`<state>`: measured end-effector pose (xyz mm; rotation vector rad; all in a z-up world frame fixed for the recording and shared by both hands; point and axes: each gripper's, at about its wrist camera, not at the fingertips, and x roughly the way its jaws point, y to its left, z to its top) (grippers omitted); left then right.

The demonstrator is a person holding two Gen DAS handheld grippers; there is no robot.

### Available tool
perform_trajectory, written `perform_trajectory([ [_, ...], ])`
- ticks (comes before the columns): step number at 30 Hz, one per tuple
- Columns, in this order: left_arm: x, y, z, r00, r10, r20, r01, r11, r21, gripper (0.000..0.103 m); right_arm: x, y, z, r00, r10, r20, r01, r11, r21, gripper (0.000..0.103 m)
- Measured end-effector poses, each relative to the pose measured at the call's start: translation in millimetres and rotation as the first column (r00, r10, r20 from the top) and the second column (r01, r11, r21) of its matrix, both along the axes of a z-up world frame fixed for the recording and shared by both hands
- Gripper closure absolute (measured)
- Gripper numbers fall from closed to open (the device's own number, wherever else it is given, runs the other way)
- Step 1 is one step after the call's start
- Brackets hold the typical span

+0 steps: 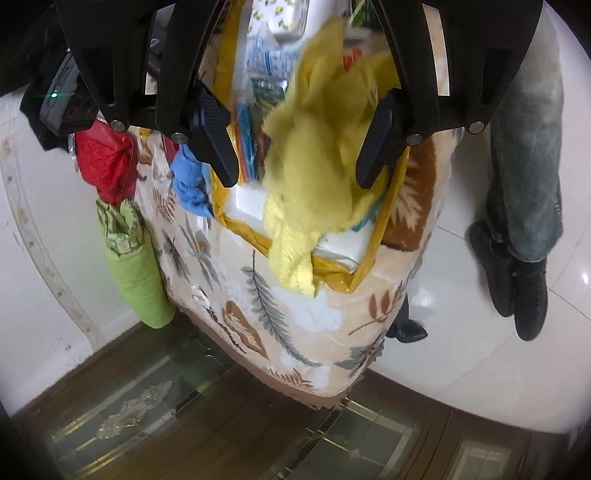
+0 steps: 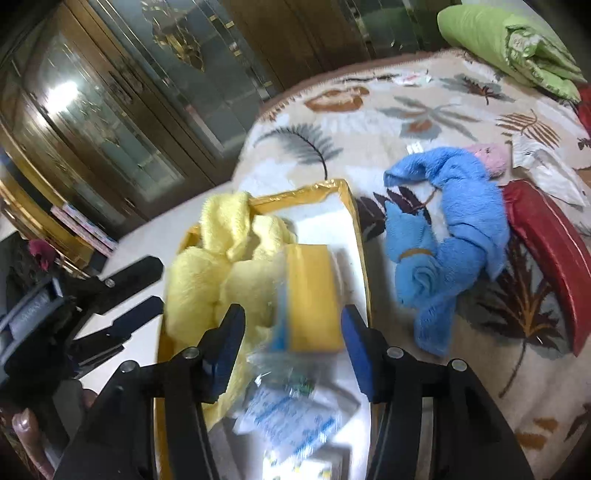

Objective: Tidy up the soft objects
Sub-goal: 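Open both grippers and move them back toward the remaining items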

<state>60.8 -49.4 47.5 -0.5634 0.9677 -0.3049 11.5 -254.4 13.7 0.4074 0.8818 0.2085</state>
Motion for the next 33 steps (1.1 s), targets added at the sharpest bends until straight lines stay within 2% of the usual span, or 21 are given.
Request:
perform_trajectory([
  [2,-15.0,-5.2,5.5,1.000,-0.008,0.022,0.008,1.000,-0.002,0.037,-13.9,-6.6,3.3,1.000,0.005,0.014,-0.005,1.000,0.020,0.048],
  [7,-49.4,-41.2,13.5,0.995,-0.082,0.054,0.079,0.995,0.059,0.037,-55.1,-28.3,6.7,0.999,0.028,0.033,-0.028,0.999,0.020,0.048],
  [13,-69.8,-93.2,14.7,0.977,-0.212,0.031,0.210,0.975,0.070,0.037,-94.2,-84.4,-0.6,0.998,-0.061,0.005,0.061,0.998,0.020,0.048],
  [15,-72.5,-106.9,15.7,0.971,-0.238,0.020,0.236,0.969,0.075,0.037,-100.2,-102.0,-4.9,0.998,-0.062,-0.015,0.062,0.997,0.036,0.048],
  [17,-73.9,-118.3,16.4,0.965,-0.263,0.006,0.261,0.961,0.085,0.037,-104.5,-117.5,-8.5,0.997,-0.065,-0.030,0.066,0.997,0.049,0.048],
  [19,-76.7,-128.2,18.0,0.960,-0.280,0.010,0.277,0.955,0.102,0.037,-110.0,-130.7,-10.3,0.998,-0.058,-0.029,0.060,0.995,0.076,0.036],
  [21,-78.2,-136.5,18.3,0.957,-0.289,0.011,0.286,0.950,0.127,0.037,-113.6,-141.4,-9.7,0.995,-0.093,-0.020,0.094,0.993,0.078,0.030],
  [25,-75.2,-148.3,15.3,0.953,-0.304,-0.002,0.301,0.944,0.135,0.037,-112.8,-158.2,-11.2,0.991,-0.131,-0.026,0.133,0.989,0.062,0.029],
  [28,-69.9,-159.1,14.3,0.947,-0.320,-0.005,0.316,0.935,0.160,0.037,-108.4,-168.9,-14.1,0.990,-0.133,-0.037,0.134,0.990,0.050,0.029],
  [33,-60.0,-168.0,10.9,0.943,-0.333,-0.008,0.330,0.931,0.155,0.037,-88.6,-187.6,-17.6,0.990,-0.128,-0.052,0.130,0.991,0.042,0.029],
])
